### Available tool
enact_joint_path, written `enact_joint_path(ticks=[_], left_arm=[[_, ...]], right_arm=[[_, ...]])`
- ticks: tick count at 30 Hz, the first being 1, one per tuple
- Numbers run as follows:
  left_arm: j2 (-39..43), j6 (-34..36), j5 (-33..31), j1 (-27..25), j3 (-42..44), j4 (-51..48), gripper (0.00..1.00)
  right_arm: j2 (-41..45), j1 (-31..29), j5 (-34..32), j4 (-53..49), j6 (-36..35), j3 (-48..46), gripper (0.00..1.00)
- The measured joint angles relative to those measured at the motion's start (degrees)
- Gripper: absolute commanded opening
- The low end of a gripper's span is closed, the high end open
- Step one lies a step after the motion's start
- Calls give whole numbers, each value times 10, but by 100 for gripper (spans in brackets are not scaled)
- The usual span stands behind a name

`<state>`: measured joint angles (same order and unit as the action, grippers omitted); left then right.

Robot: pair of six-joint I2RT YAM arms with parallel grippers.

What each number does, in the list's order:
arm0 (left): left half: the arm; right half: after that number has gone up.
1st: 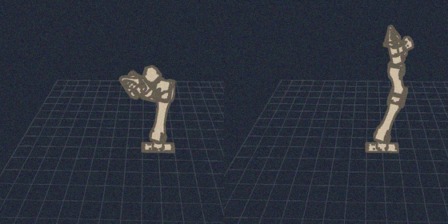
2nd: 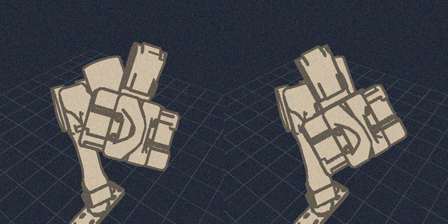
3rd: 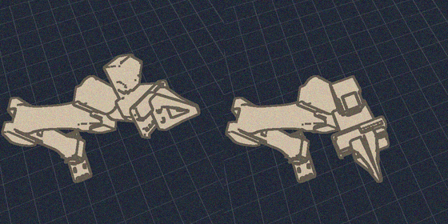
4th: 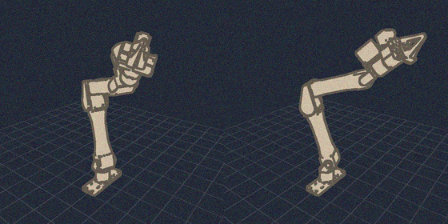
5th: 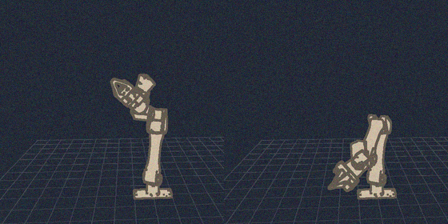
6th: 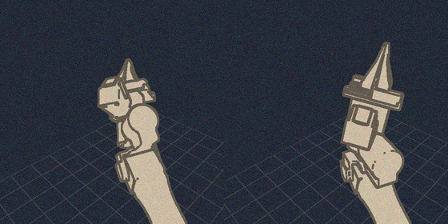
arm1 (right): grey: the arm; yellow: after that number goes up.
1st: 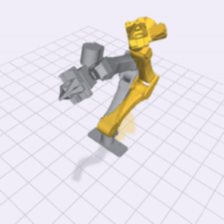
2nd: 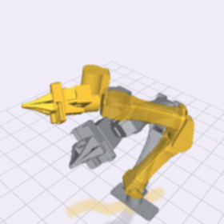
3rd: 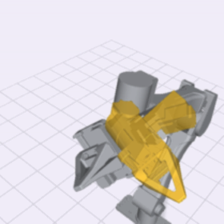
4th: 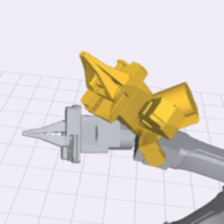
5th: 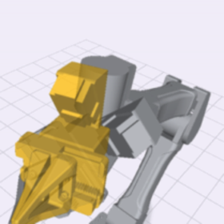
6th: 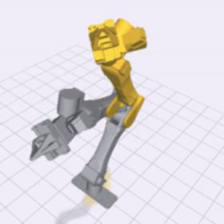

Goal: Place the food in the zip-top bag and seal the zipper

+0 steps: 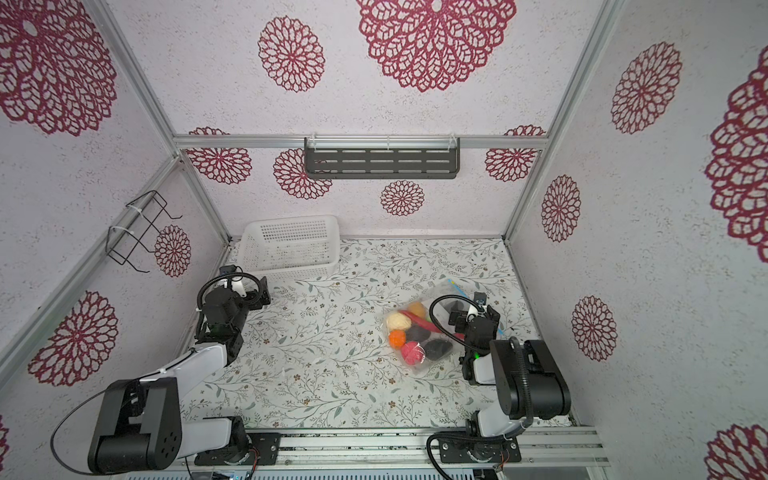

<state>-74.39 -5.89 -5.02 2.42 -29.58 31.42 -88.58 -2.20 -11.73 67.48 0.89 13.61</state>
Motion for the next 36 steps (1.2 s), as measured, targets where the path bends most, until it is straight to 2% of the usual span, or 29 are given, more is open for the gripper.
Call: enact_joint_path(ticks=[5,10,13,18,36], left_arm=[[-17,14,-4,12,57,75,97],[-146,13,-21,24,122,223,97],[-157,9,-19,32,109,189,97],[-155,-4,-11,51,47,192,97],[-155,-13,1,56,46,186,97]], right_arm=[[0,0,0,-3,0,0,99],[0,0,0,-5,0,0,99],[0,0,0,-5,0,0,99],[0,6,14,-11,1,2,99],[0,10,30,-23,1,15,99]])
